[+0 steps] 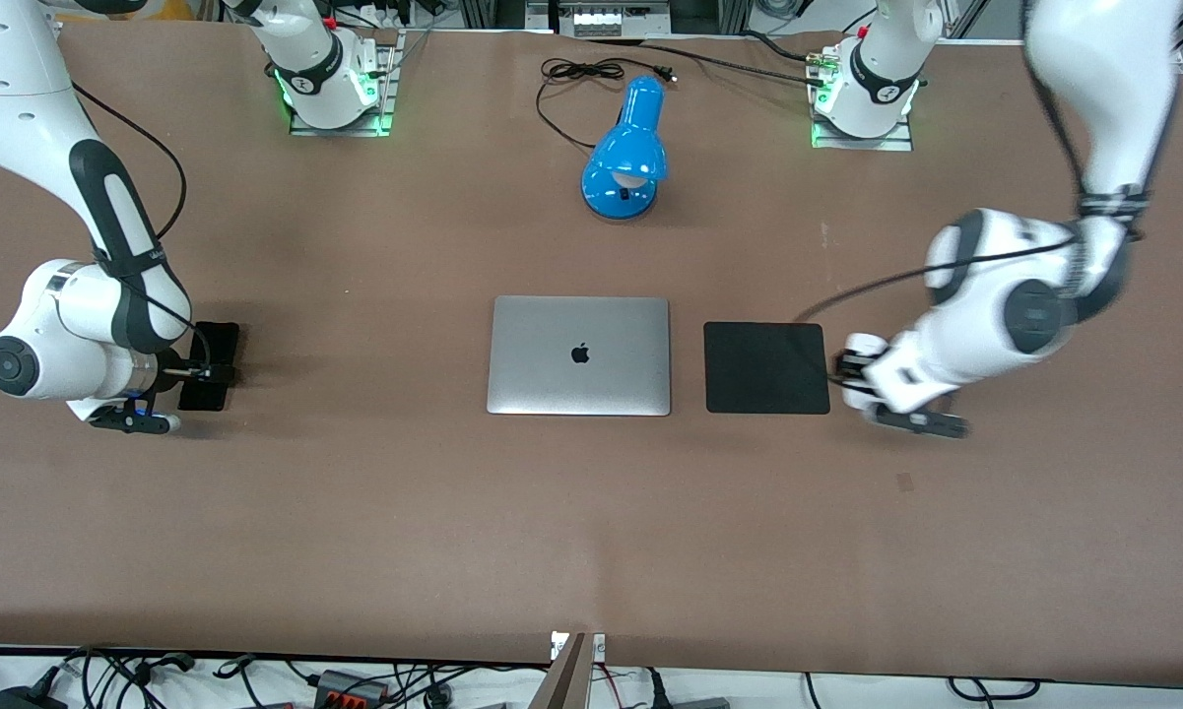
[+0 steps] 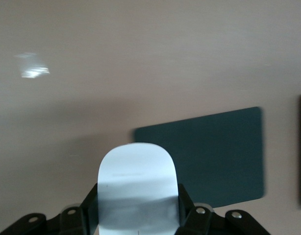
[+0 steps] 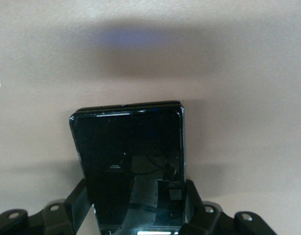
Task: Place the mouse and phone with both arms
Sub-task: 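Carry the phone toward the laptop while the left gripper carries the mouse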
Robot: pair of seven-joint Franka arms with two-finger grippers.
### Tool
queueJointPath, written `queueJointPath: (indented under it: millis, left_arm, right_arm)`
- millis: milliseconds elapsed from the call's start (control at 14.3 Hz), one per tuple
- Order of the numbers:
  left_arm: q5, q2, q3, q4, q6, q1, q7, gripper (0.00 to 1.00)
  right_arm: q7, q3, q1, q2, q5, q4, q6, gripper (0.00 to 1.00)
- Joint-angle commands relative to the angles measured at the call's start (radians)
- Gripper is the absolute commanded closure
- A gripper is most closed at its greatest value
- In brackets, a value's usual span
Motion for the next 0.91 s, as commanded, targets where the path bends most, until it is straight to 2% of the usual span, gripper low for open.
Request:
queueJointPath:
  millis: [0, 140, 349, 419, 558, 628, 767, 837]
  left_arm:
    - [0.034, 0.050, 0.002, -0.072, 0.182, -0.044, -0.126, 0.70]
    - [0.121, 0.065, 0.005, -0.144, 0.324, -0.049, -0.164, 0.70]
    - [0.132, 0.094, 0.007, -0.187, 0.398, -0.054, -0.206, 0.70]
    - [0.133, 0.105, 0.007, -0.198, 0.422, -0.055, -0.208, 0.69]
    - [0.133, 0.111, 0.007, -0.204, 0.437, -0.052, -0.208, 0.65]
    - [0.133, 0.111, 0.007, -0.204, 0.437, -0.052, -0.213, 0.58]
    - [0.133, 0.113, 0.007, -0.204, 0.437, -0.055, -0.254, 0.00]
    - [0.133, 0.107, 0.007, -0.204, 0.433, -0.055, -0.262, 0.00]
  right_arm:
    - [-0.024, 0.017, 0.013, -0.051, -0.006, 0.060, -0.113, 0.77]
    - [-0.022, 0.055, 0.040, -0.064, -0.004, 0.143, -0.202, 0.77]
    - [0.025, 0.163, 0.073, -0.062, 0.005, 0.172, -0.213, 0.77]
    - [0.110, 0.186, 0.102, -0.055, 0.003, 0.171, -0.209, 0.77]
    - [0.218, 0.192, 0.182, -0.047, 0.006, 0.169, -0.194, 0.77]
    - [0.266, 0.192, 0.213, -0.041, 0.014, 0.169, -0.186, 0.77]
    - [0.347, 0.192, 0.292, -0.021, 0.039, 0.168, -0.155, 0.76]
    - [0.386, 0.191, 0.331, -0.015, 0.040, 0.163, -0.134, 0.76]
